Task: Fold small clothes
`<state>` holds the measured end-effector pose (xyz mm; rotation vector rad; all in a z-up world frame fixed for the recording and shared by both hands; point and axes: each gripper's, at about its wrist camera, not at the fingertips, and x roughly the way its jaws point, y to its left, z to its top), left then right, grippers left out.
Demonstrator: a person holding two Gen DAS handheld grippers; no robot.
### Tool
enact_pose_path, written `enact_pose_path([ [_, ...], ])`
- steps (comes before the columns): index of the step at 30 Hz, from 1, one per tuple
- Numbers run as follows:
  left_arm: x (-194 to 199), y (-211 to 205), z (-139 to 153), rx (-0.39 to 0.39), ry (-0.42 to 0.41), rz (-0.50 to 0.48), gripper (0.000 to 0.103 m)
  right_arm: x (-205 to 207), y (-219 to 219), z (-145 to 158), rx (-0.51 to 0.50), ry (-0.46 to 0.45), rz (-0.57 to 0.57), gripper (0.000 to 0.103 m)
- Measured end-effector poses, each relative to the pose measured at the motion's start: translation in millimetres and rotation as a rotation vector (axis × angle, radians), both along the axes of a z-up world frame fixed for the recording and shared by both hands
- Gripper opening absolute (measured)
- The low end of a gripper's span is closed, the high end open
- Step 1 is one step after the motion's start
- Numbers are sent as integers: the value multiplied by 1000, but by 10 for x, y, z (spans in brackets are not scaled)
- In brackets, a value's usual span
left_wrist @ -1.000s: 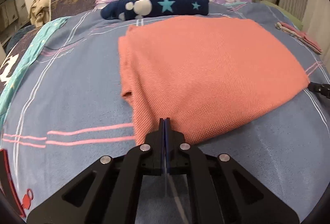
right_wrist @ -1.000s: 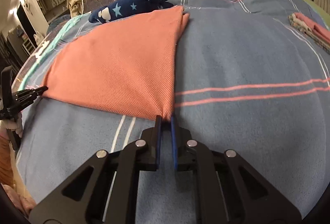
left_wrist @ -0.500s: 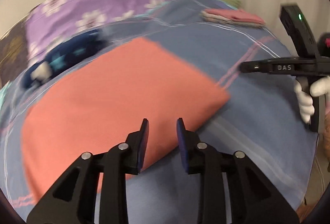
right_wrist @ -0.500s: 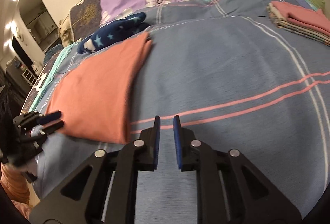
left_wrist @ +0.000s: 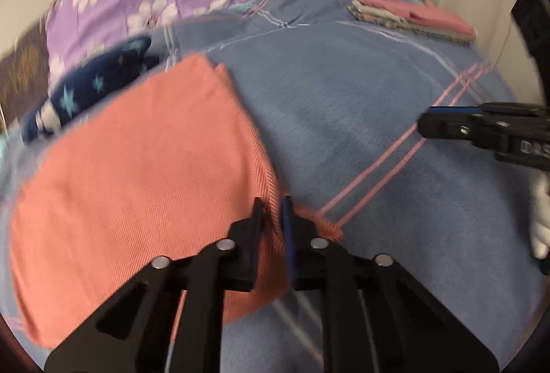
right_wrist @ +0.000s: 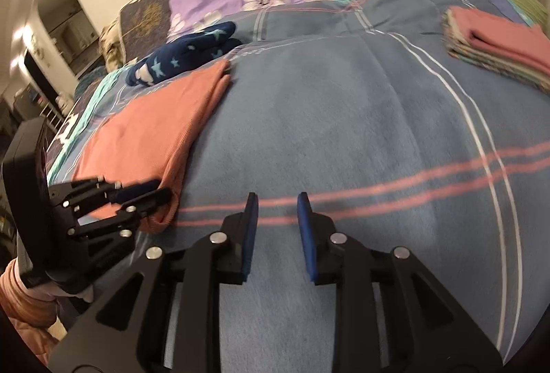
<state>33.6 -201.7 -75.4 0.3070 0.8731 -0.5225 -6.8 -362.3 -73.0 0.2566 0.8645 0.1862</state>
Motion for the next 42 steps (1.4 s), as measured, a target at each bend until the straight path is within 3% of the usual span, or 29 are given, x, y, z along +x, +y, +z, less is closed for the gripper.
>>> enact_pose_path([
  [4, 84, 204, 11, -87, 73, 40, 6, 347, 174, 64, 32, 24, 111, 26],
  [7, 70, 172, -1, -84, 73, 28, 6, 644, 285, 29, 52, 57, 147, 27],
  [10, 54, 73, -22, -75, 82, 1, 6, 912, 329, -48, 134, 105, 156, 27],
  [14, 38, -30, -23, -77, 117, -29, 23, 1298, 412, -137, 201, 145, 157, 31],
  [16, 3, -92, -17, -71, 118, -57, 26, 1419, 412, -181, 245, 170, 159, 35],
  [18, -34, -134, -43, -41, 102, -77, 25, 1576, 445, -235, 283, 188, 154, 36],
  [22, -50, -130, -96, -42, 109, -109, 9, 1803, 568, -346, 324, 196, 165, 43],
  [23, -53, -135, -93, -47, 110, -119, 6, 1864, 582, -352, 333, 188, 142, 34],
  [24, -62, -143, -90, -50, 109, -131, 5, 1896, 580, -324, 329, 175, 115, 16],
  [25, -72, -156, -81, -52, 103, -146, 4, 1911, 575, -267, 343, 152, 108, 6],
  [27, -82, -166, -56, -62, 92, -171, 3, 1890, 610, -85, 347, 74, 125, 5],
  [29, -74, -169, -43, -83, 103, -195, 3, 1882, 697, -10, 251, 42, 119, 5],
  [32, -116, -211, -102, -76, 121, -240, 3, 1991, 707, -306, 153, 94, 103, 6],
  [33, -132, -219, -115, -71, 113, -245, 3, 2023, 649, -417, 200, 95, 103, 5],
  [36, -161, -205, -127, -76, 108, -253, 3, 2039, 377, -501, 405, 108, 85, 5],
  [40, -163, -205, -125, -73, 111, -268, 3, 1983, 356, -275, 311, 46, 28, 26],
  [42, -176, -212, -127, -64, 100, -276, 3, 1983, 332, -264, 321, 46, 11, 26],
])
